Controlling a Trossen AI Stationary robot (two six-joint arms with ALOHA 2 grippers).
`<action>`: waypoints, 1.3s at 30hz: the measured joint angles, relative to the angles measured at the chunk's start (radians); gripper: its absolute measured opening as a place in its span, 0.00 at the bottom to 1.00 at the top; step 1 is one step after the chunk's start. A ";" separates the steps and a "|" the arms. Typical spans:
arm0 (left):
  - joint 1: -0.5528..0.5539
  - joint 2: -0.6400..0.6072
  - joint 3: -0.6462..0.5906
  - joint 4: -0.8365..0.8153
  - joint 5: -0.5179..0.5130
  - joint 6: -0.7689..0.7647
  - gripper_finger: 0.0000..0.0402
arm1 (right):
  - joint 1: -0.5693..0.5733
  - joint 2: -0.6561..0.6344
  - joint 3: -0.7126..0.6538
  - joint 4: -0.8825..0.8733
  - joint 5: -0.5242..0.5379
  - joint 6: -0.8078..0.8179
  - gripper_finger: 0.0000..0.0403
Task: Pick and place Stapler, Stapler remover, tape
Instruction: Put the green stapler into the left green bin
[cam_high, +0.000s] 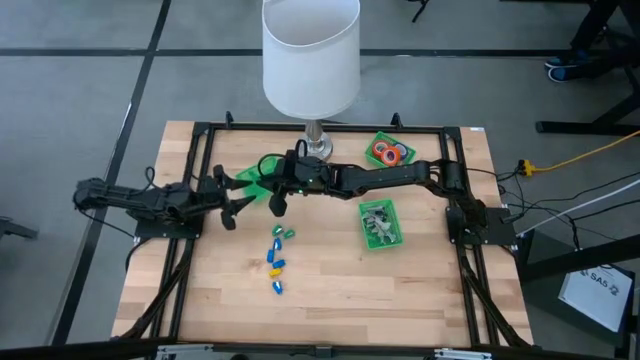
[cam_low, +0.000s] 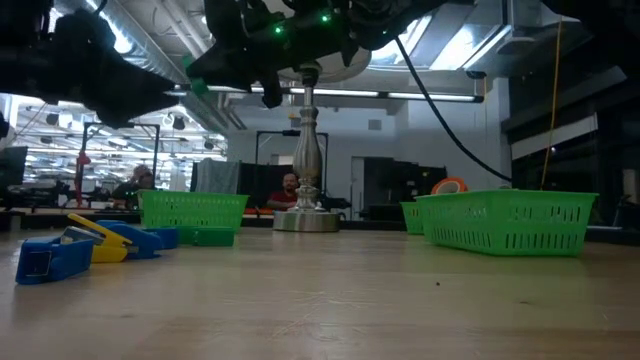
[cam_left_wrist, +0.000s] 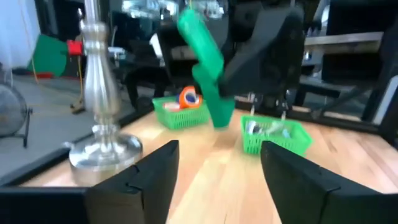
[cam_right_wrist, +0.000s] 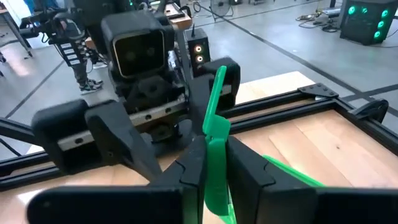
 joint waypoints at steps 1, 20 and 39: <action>0.000 0.011 0.000 0.029 -0.010 0.011 0.57 | 0.000 0.000 0.000 0.000 0.000 0.000 0.12; 0.000 0.192 0.001 0.333 0.005 0.016 0.60 | -0.002 0.000 0.000 0.103 -0.107 -0.060 0.12; 0.104 0.328 0.001 0.504 0.192 -0.085 0.38 | -0.001 0.000 0.000 0.139 -0.140 -0.078 0.12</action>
